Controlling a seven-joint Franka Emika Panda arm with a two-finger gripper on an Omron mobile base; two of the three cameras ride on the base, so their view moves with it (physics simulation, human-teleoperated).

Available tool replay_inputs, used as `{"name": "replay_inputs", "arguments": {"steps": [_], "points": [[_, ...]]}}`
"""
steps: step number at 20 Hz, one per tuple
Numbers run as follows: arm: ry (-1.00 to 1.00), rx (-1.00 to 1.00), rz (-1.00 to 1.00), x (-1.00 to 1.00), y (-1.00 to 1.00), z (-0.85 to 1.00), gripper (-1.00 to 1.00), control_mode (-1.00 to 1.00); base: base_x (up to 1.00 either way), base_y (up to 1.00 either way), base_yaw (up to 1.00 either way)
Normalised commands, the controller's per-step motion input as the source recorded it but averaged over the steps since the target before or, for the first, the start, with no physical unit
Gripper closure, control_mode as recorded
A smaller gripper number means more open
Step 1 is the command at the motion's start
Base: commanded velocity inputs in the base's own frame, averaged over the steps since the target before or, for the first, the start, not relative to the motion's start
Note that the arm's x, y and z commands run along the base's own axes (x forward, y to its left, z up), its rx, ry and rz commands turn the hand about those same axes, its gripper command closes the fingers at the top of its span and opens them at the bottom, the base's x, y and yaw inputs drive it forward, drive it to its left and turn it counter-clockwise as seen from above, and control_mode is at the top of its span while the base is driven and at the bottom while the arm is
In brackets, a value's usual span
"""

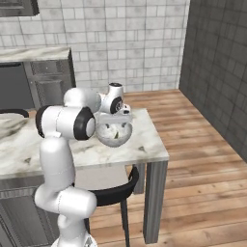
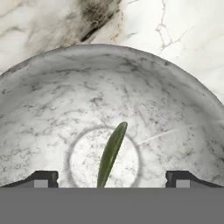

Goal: There is a bowl on the dining counter. Grab a lemon wedge from the fridge and place it in the bowl. Then get the liquor bottle and glass cup from the cabinet and place them next to the bowl.

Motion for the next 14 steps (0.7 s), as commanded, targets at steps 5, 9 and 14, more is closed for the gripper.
{"name": "replay_inputs", "arguments": {"steps": [5,9,14], "points": [[-0.11,0.0,0.06,-0.65,0.0,0.88,-1.0,-1.0,0.0,0.0,0.0],[-0.15,0.0,0.08,-0.85,0.0,1.0,-1.0,-1.0,0.0,0.0,0.0],[-0.09,0.0,0.08,-0.95,0.1,0.99,-1.0,-1.0,0.0,0.0,0.0]]}}
